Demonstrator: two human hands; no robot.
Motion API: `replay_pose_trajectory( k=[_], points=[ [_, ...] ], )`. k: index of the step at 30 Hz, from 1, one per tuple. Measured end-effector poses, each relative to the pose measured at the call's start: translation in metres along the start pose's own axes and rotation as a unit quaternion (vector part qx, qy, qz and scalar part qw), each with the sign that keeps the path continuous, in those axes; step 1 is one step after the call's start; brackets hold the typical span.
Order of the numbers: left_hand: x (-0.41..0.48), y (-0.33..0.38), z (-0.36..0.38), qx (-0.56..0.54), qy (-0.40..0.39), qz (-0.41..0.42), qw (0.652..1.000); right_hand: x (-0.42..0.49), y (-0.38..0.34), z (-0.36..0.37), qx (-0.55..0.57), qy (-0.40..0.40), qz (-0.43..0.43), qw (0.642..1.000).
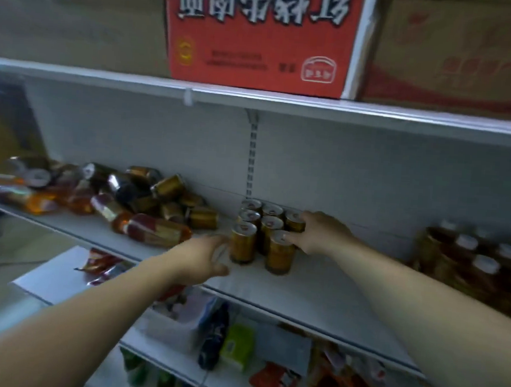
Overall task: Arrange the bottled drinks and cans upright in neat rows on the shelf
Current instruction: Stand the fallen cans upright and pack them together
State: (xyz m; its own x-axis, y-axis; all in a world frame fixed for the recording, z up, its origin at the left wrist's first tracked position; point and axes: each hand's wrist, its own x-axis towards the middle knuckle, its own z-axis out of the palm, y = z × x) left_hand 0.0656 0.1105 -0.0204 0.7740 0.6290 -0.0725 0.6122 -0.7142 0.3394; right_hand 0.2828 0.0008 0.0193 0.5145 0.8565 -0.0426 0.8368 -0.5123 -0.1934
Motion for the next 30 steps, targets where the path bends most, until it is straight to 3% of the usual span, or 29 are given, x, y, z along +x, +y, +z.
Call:
replay_pose_trajectory(
  k=[5,13,17,21,30],
  points=[
    [-0.038,-0.114,-0.024,0.005,-0.016,-0.079,0.997,0.028,-0.106,0.038,-0.011,-0.019,-0.061,0.998],
    [-0.040,-0.219,-0.050,-0.002,-0.002,-0.135,0.991,0.074,-0.206,0.090,0.018,-0.067,-0.061,0.996],
    [-0.012,-0.255,-0.057,0.000,0.034,-0.157,0.987,0.105,-0.228,0.111,0.027,-0.071,-0.066,0.995],
    [0.022,-0.289,-0.060,0.039,0.057,-0.150,0.986,0.136,-0.235,0.141,0.048,-0.124,-0.061,0.989],
    [0.092,-0.361,-0.065,0.120,0.053,-0.182,0.975,0.172,-0.237,0.167,0.063,-0.175,-0.069,0.980]
  ],
)
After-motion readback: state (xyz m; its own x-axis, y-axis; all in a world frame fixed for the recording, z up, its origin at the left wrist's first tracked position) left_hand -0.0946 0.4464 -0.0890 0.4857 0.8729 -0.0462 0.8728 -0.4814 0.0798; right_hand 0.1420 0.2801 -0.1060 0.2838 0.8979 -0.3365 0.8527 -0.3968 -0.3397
